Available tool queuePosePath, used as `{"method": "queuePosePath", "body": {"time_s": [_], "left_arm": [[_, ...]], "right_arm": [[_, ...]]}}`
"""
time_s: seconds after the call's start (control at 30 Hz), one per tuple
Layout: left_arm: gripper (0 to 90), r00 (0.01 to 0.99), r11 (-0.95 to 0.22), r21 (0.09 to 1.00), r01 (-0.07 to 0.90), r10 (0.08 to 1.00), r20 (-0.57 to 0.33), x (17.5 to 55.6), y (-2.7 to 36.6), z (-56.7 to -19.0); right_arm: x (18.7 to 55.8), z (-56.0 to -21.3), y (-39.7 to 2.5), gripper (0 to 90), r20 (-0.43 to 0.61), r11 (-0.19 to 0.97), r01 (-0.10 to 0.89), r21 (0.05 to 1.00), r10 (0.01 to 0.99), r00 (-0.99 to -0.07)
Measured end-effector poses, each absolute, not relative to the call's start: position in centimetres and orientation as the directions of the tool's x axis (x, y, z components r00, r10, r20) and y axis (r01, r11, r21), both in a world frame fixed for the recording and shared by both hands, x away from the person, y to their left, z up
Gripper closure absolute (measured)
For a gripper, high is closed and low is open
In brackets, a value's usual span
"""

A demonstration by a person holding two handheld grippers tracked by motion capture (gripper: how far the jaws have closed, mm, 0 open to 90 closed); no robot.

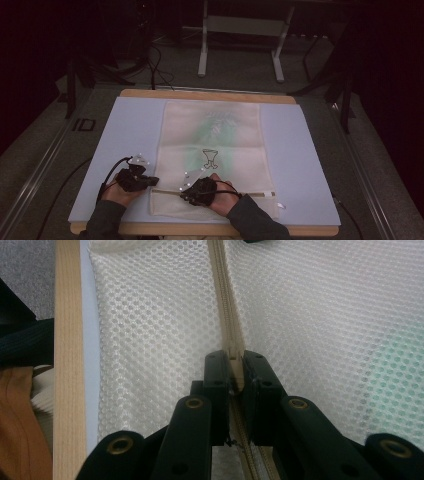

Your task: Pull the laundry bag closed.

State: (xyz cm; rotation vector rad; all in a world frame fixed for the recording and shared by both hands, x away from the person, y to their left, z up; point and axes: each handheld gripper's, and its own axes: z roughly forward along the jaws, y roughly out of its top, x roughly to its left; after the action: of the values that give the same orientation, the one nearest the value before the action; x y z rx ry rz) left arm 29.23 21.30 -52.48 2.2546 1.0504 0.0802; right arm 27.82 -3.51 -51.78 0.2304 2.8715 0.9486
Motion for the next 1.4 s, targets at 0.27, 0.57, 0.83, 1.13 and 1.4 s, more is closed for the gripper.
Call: {"method": "queuePosePath", "body": {"time_s": [0.27,0.57,0.83,1.13,1.4], "left_arm": [[90.0,0.678,-0.474,0.574,0.667,0.706,-0.205,29.2,21.3,-52.5],[90.0,0.677,-0.473,0.574,0.668,0.707,-0.206,29.2,21.3,-52.5],[90.0,0.675,-0.469,0.575,0.670,0.708,-0.209,29.2,21.3,-52.5],[90.0,0.677,-0.473,0.574,0.668,0.707,-0.205,29.2,21.3,-52.5],[90.0,0.677,-0.474,0.573,0.669,0.707,-0.206,29.2,21.3,-52.5]], "right_arm": [[27.7,-51.7,-3.8,82.3,-0.062,0.797,0.108,0.594,0.179,-0.982],[27.6,-51.5,-4.7,82.3,-0.061,0.800,0.121,0.588,0.193,-0.979],[27.7,-51.4,-5.0,82.3,-0.063,0.801,0.121,0.586,0.193,-0.979],[27.7,-51.3,-5.6,82.3,-0.063,0.803,0.124,0.583,0.197,-0.978],[27.6,-51.2,-6.2,82.3,-0.060,0.803,0.135,0.581,0.208,-0.976]]}}
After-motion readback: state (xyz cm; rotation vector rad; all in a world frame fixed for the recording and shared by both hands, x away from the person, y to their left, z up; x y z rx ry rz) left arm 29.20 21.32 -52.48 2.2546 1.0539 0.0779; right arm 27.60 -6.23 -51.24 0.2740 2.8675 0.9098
